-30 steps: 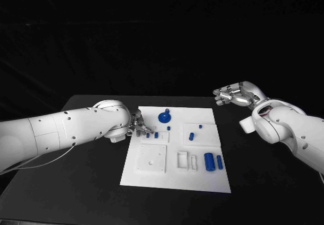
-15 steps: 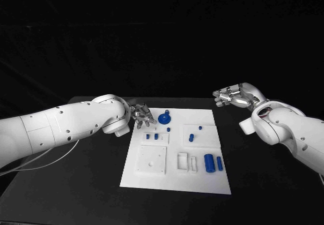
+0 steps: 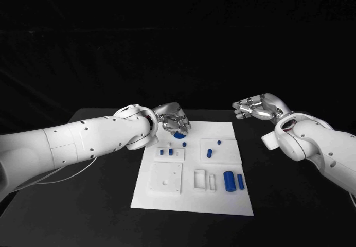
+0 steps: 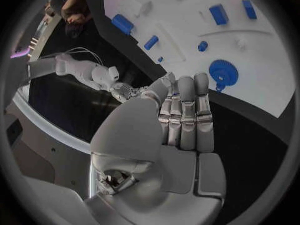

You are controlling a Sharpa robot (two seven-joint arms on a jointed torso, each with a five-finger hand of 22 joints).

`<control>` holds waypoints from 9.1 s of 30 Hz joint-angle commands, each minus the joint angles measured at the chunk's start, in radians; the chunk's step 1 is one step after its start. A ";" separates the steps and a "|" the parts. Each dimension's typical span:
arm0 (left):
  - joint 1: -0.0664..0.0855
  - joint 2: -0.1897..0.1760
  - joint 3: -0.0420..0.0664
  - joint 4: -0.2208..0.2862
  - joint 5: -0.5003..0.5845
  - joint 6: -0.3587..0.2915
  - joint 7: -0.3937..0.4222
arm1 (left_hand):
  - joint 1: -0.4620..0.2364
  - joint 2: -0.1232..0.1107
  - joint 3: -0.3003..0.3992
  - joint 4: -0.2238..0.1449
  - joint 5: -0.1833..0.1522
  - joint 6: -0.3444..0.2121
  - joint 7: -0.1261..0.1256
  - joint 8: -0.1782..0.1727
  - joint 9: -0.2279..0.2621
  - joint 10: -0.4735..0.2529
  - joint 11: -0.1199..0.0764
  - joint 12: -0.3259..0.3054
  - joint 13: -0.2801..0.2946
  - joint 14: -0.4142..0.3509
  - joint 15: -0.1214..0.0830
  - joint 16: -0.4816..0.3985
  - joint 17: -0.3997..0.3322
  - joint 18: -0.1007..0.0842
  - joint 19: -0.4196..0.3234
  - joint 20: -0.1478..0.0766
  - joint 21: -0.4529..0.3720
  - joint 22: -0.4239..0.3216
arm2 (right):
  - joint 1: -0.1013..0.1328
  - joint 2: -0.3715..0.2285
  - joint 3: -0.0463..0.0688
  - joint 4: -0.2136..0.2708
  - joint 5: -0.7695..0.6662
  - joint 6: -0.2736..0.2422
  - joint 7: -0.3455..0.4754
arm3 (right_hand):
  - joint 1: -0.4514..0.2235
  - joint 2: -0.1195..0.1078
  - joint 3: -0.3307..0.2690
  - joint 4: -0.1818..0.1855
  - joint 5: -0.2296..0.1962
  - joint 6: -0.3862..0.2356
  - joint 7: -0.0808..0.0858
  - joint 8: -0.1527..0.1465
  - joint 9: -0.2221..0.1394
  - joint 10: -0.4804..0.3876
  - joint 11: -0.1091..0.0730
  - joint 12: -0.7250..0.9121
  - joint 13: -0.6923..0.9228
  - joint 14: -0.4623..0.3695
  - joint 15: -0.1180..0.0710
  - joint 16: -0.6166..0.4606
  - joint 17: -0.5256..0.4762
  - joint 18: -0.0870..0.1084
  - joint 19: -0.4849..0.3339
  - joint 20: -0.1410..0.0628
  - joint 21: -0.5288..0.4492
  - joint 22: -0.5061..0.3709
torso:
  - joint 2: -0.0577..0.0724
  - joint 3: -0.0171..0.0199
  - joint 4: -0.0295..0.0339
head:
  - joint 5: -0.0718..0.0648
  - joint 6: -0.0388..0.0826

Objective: Assemble the parts on the task board

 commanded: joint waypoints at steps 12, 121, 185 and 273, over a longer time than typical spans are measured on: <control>-0.022 0.088 -0.023 -0.101 -0.374 -0.009 0.092 | 0.010 -0.068 -0.114 0.108 -0.166 -0.075 0.001 -0.003 -0.013 -0.090 0.021 -0.006 0.000 0.042 0.009 0.041 -0.027 0.024 0.058 0.014 -0.034 -0.012 | 0.000 0.007 0.001 0.001 -0.005 0.008 0.010 | 0.002 0.007 0.008 -0.006 0.004 -0.005 0.002 0.001 0.001 -0.007 0.002 -0.004 0.000 -0.005 0.000 -0.005 -0.001 -0.001 -0.008 0.000 -0.007 -0.001 | 0.001 -0.0004 0.0015 | -0.005 0.008; -0.066 0.027 0.031 -0.067 -0.239 0.039 0.026 | 0.013 0.013 0.081 0.051 -0.095 0.030 0.002 -0.003 -0.014 0.016 -0.011 -0.007 -0.001 0.072 -0.014 0.186 -0.168 0.027 0.051 -0.009 0.110 0.074 | 0.000 0.002 0.001 0.005 -0.005 0.008 0.015 | -0.002 0.004 0.018 -0.011 0.007 -0.005 0.002 0.001 0.001 -0.007 0.002 -0.004 0.000 -0.005 0.000 -0.005 -0.001 -0.001 -0.008 0.000 -0.007 -0.001 | -0.001 0.0002 0.0003 | -0.009 0.001; -0.065 -0.017 0.022 -0.146 -0.243 0.186 0.033 | 0.023 0.014 0.081 0.041 -0.099 0.022 0.005 -0.003 -0.015 0.009 -0.007 -0.007 -0.001 0.065 -0.012 0.169 -0.171 0.026 0.038 -0.007 0.104 0.074 | 0.000 -0.004 0.001 0.007 -0.005 0.007 0.015 | -0.003 0.003 0.022 -0.011 0.007 -0.004 0.001 0.001 0.001 -0.006 0.002 -0.004 0.000 -0.004 0.000 -0.005 -0.001 -0.001 -0.007 0.000 -0.007 -0.001 | 0.000 -0.0004 -0.0022 | -0.005 -0.004; -0.066 -0.003 0.003 -0.148 -0.296 0.187 -0.026 | 0.024 -0.048 0.104 0.069 -0.141 -0.271 -0.022 -0.007 -0.023 -0.086 0.026 -0.007 -0.002 -0.001 0.016 0.197 -0.190 0.036 0.007 0.018 0.079 0.074 | 0.000 0.001 0.001 0.003 -0.006 0.005 0.014 | 0.004 -0.004 0.027 -0.023 0.005 -0.017 0.008 0.001 0.001 -0.037 0.013 -0.005 0.000 -0.012 0.005 -0.005 -0.003 -0.001 -0.012 0.003 -0.010 -0.002 | 0.000 -0.0010 -0.0020 | -0.013 -0.008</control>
